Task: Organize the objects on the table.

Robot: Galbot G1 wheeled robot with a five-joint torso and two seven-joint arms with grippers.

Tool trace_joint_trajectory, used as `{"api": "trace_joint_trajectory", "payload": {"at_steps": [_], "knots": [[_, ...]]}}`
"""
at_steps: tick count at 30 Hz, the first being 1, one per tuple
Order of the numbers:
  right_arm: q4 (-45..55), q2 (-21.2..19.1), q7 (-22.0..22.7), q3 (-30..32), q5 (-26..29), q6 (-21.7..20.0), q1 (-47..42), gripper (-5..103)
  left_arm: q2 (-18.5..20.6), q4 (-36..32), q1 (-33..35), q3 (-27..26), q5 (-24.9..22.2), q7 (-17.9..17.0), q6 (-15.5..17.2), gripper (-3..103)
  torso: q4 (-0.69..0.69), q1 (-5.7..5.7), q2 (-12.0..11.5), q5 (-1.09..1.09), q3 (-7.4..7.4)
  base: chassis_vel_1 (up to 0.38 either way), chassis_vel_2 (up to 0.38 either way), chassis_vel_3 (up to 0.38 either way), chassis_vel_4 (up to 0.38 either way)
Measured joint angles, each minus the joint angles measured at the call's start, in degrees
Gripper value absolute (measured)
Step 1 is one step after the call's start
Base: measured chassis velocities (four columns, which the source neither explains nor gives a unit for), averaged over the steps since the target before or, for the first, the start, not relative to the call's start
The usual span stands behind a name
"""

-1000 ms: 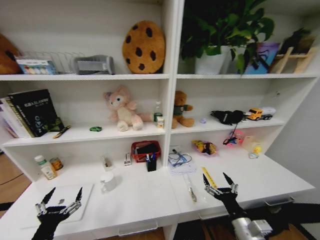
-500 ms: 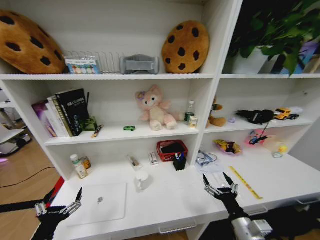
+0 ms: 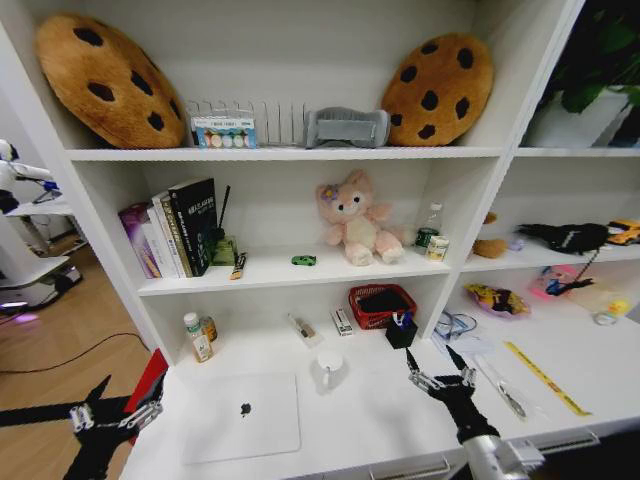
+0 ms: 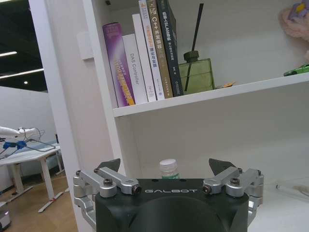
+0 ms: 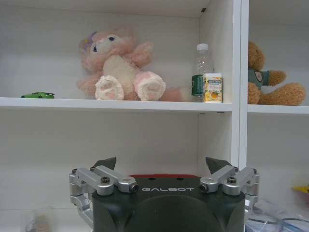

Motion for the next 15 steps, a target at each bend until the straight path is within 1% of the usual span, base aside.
{"api": "trace_joint_trajectory", "payload": {"at_steps": [15], "knots": [[0.0,0.0,0.0,0.0,0.0,0.0,0.0,100,0.0,0.0,0.0,0.0,0.0,0.0,0.0,100,0.01,-0.03,0.0,-0.02,-0.02,0.0,0.0,0.0,0.0]]}}
